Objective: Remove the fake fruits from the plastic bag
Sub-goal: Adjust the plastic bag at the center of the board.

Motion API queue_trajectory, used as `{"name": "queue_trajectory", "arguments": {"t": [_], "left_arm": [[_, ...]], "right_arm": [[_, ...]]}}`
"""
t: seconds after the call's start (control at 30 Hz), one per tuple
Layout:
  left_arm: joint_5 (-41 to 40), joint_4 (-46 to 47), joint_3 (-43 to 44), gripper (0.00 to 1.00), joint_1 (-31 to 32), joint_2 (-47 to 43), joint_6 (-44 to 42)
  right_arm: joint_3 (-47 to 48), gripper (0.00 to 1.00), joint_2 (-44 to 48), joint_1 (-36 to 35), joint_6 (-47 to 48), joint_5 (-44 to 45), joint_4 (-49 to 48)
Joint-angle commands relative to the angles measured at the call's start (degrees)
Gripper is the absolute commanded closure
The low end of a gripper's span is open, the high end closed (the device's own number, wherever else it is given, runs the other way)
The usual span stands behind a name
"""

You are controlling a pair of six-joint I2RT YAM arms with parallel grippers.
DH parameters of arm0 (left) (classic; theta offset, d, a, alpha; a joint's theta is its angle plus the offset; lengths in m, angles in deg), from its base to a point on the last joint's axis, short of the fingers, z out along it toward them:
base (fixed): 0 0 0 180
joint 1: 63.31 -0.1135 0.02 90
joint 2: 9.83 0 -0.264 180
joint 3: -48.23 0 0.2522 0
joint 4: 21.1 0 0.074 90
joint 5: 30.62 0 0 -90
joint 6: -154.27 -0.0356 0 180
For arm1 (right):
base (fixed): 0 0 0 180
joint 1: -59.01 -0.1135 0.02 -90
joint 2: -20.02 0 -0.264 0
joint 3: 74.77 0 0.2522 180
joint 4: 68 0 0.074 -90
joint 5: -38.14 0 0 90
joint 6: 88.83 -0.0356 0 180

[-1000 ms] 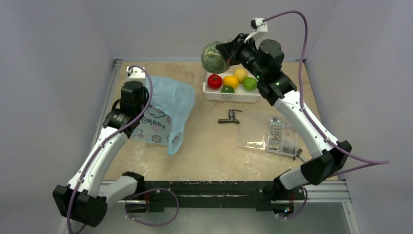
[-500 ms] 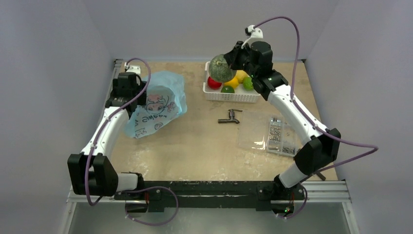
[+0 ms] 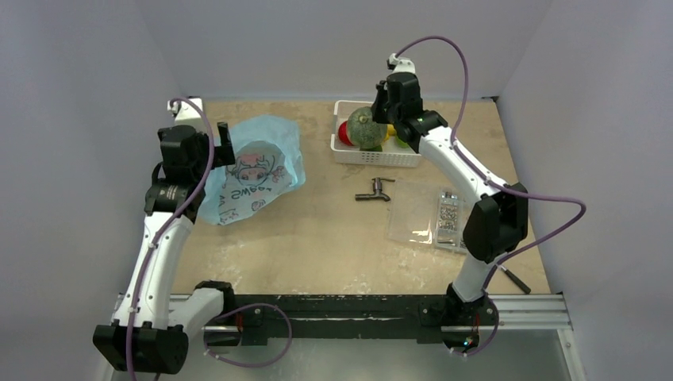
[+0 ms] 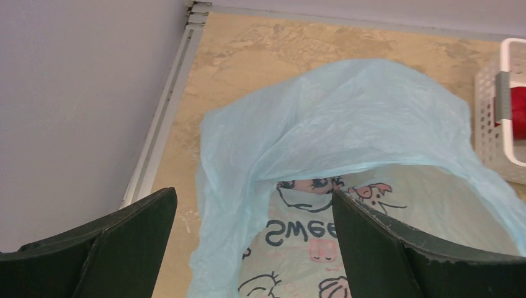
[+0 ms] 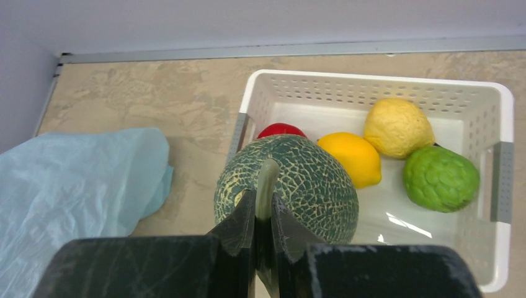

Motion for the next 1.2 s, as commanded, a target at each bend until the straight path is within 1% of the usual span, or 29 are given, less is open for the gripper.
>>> {"name": "queue_trajectory", "arguments": {"t": [0.0,0.17,0.27,0.5,0.63,0.73,0.77,0.8,0.87,0.97,1.03,1.1,1.17], "left_arm": [[7.22,1.63,-1.80,0.05,1.05,-2.86,2.65],[9.50,2.46,-2.54,0.07,5.69,-5.86,-0.26],[9.29,3.44,-3.62,0.07,7.98,-7.70,-1.90],[10.07,5.20,-5.10,0.07,12.14,-10.38,-4.30],[10.39,6.53,-6.06,0.07,13.13,-11.69,-5.00],[11.34,7.56,-6.72,0.07,13.51,-12.34,-5.15],[11.76,7.65,-6.83,0.07,13.66,-12.45,-5.13],[12.09,7.68,-6.78,0.07,13.82,-12.41,-5.05],[12.86,7.76,-6.86,0.07,14.01,-12.38,-5.04],[13.34,7.85,-6.86,0.07,14.32,-12.41,-5.03],[13.33,7.97,-7.01,0.07,14.48,-12.79,-5.06],[13.38,8.38,-7.37,0.07,14.79,-13.18,-5.36],[13.21,8.65,-7.68,0.07,15.16,-13.65,-5.37]], "right_arm": [[2.66,1.00,0.50,0.23,2.47,10.36,1.61],[0.00,1.00,0.35,0.42,6.13,18.67,2.60],[-0.57,1.00,-0.73,0.71,6.89,21.04,4.51],[-1.85,1.00,-5.98,1.58,6.78,16.87,4.30],[-1.05,1.00,-10.13,1.94,6.03,16.10,4.89],[-0.66,1.00,-11.58,2.08,5.95,16.54,5.14],[-0.33,0.98,-11.94,2.08,6.09,17.03,5.72],[0.01,0.94,-12.17,2.04,6.19,17.51,6.49],[0.25,0.81,-11.61,2.05,6.44,17.29,7.16],[-0.88,0.59,-9.27,2.05,6.79,14.45,6.16],[-0.64,0.47,-7.57,2.03,6.71,12.54,7.16],[-1.10,0.33,-5.35,1.98,6.85,12.46,7.67],[-1.63,0.24,-2.73,2.01,6.51,12.40,8.34]]}}
